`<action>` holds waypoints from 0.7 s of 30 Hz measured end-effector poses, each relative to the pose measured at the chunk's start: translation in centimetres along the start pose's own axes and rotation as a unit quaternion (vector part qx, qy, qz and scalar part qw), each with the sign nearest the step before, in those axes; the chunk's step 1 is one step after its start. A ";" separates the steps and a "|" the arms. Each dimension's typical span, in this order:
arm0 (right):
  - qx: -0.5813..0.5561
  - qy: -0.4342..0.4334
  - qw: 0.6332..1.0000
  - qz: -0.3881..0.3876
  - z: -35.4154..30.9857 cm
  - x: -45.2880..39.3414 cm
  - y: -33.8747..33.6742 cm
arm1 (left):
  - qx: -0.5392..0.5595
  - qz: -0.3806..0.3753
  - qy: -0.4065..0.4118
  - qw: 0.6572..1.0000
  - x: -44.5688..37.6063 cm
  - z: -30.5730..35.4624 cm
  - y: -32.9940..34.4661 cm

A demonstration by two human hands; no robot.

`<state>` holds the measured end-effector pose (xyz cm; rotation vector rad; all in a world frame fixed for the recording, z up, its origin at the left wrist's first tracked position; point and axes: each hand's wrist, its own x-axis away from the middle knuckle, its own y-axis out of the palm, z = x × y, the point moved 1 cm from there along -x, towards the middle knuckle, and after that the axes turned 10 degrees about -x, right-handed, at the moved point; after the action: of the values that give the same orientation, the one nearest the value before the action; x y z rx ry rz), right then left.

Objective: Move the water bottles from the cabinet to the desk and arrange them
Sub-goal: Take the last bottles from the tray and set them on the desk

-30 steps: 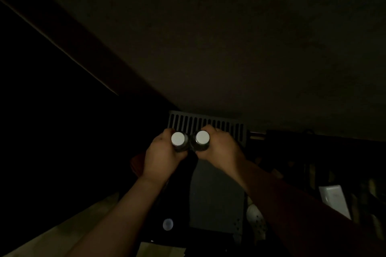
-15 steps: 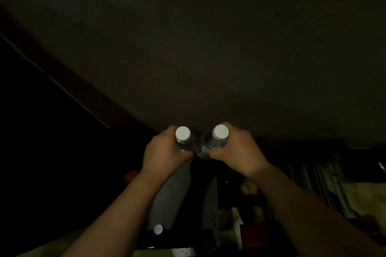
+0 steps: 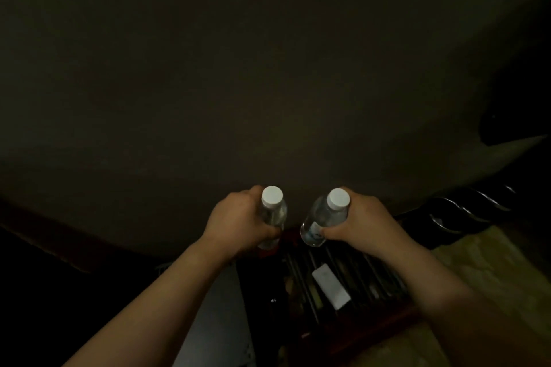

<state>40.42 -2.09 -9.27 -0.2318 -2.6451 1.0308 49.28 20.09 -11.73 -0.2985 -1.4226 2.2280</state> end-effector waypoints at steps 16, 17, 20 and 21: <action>0.034 0.053 0.981 0.185 21.5 21.2 -33.4 | 0.025 -0.046 0.243 0.969 -0.3 45.2 8.3; 0.037 0.059 0.978 0.198 22.9 22.6 -35.1 | 0.022 -0.045 0.257 0.965 -0.3 47.9 9.0; 0.030 0.087 0.969 0.230 26.7 26.6 -39.8 | 0.010 -0.056 0.305 0.951 -0.1 55.3 10.9; 0.027 0.097 0.965 0.241 27.8 27.8 -41.2 | 0.008 -0.062 0.319 0.946 -0.1 57.5 11.5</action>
<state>3.32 -42.81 5.14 -0.9496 -2.4285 1.1456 21.80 -29.53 3.06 -0.8149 -1.0311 1.7955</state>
